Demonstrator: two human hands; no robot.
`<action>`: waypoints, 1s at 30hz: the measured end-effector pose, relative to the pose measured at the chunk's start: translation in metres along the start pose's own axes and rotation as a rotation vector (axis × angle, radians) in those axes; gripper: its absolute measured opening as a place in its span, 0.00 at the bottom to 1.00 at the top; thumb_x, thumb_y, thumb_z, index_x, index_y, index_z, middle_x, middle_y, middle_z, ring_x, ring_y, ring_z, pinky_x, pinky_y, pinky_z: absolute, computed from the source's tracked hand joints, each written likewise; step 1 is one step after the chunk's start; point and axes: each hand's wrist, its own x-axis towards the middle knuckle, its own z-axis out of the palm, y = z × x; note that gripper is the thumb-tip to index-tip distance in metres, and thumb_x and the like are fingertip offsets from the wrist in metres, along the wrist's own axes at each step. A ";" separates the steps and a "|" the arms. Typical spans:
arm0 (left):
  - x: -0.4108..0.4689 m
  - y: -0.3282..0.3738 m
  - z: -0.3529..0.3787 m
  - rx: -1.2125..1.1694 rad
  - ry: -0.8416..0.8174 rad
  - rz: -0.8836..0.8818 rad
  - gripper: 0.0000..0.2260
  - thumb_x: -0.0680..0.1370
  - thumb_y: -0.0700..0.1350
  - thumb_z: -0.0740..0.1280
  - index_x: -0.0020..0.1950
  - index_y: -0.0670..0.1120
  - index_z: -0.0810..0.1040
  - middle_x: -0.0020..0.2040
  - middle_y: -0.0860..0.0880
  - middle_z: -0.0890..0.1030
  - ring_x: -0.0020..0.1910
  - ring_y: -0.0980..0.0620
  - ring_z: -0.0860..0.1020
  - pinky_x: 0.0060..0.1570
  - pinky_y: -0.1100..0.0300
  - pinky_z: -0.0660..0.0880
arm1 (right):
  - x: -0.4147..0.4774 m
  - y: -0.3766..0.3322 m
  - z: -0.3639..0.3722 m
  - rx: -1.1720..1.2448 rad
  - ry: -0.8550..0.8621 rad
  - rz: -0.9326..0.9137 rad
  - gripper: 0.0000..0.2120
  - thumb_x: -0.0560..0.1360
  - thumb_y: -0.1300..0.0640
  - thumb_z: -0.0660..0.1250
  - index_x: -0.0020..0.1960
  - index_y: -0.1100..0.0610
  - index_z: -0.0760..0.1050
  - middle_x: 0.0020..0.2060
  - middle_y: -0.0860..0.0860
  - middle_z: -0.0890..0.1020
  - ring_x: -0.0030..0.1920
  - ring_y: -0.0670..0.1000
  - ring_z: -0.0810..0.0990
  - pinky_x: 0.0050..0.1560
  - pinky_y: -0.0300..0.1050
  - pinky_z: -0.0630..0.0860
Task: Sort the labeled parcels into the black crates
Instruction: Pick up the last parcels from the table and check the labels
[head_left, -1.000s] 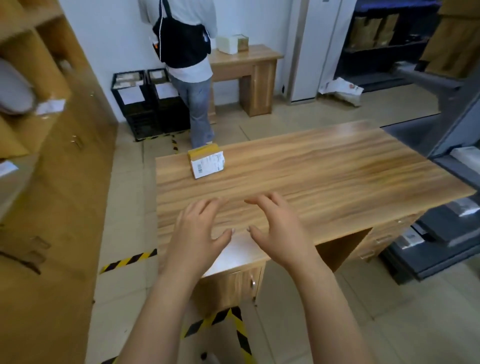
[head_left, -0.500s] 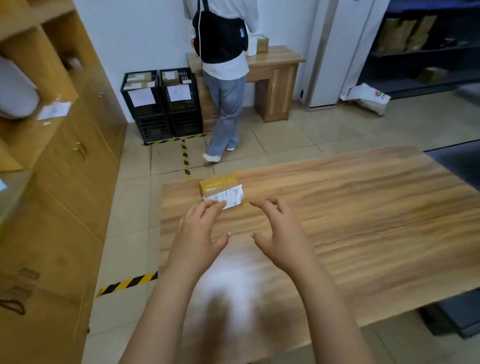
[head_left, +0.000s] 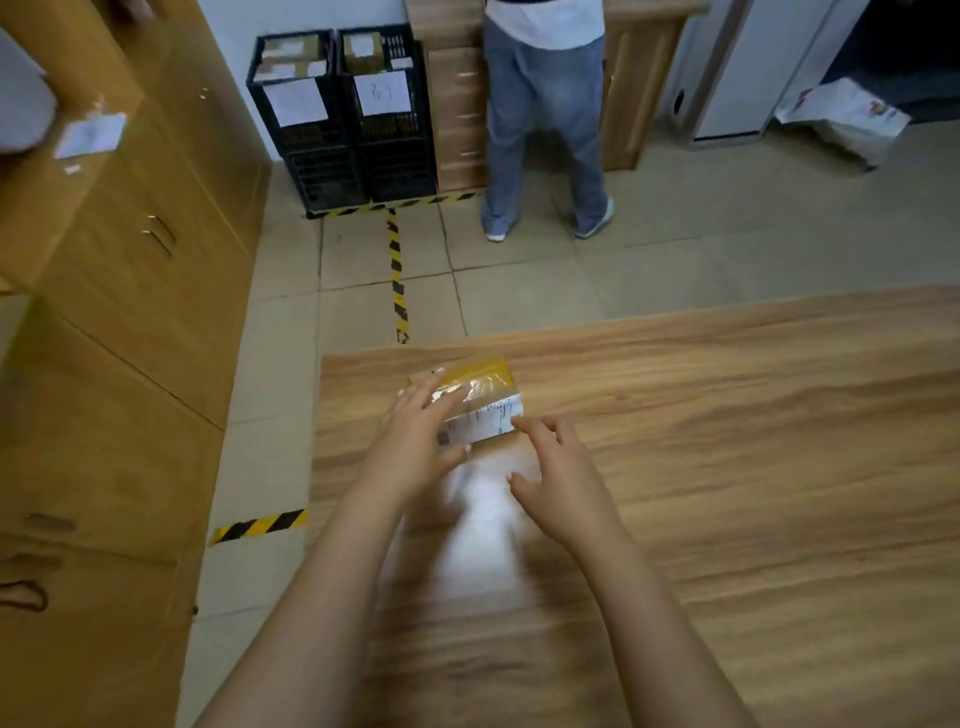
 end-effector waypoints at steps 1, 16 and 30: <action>0.011 -0.006 0.004 0.051 -0.018 0.013 0.34 0.73 0.50 0.73 0.76 0.56 0.62 0.79 0.50 0.54 0.78 0.49 0.51 0.74 0.56 0.43 | 0.008 0.006 0.006 0.000 -0.022 0.007 0.29 0.74 0.56 0.69 0.74 0.49 0.64 0.67 0.48 0.65 0.64 0.51 0.71 0.61 0.45 0.71; 0.034 -0.027 0.024 -0.190 -0.066 -0.247 0.33 0.75 0.61 0.67 0.77 0.59 0.59 0.75 0.53 0.65 0.73 0.50 0.62 0.70 0.51 0.63 | 0.046 0.031 0.015 0.039 -0.072 -0.007 0.33 0.76 0.52 0.68 0.77 0.45 0.57 0.76 0.47 0.56 0.74 0.47 0.59 0.68 0.42 0.63; -0.049 -0.018 0.061 -0.618 -0.124 -0.308 0.30 0.80 0.52 0.64 0.75 0.67 0.52 0.72 0.67 0.64 0.69 0.65 0.68 0.69 0.60 0.67 | 0.006 0.028 0.033 0.198 -0.265 0.005 0.37 0.75 0.49 0.71 0.77 0.44 0.55 0.77 0.42 0.52 0.71 0.34 0.56 0.64 0.30 0.59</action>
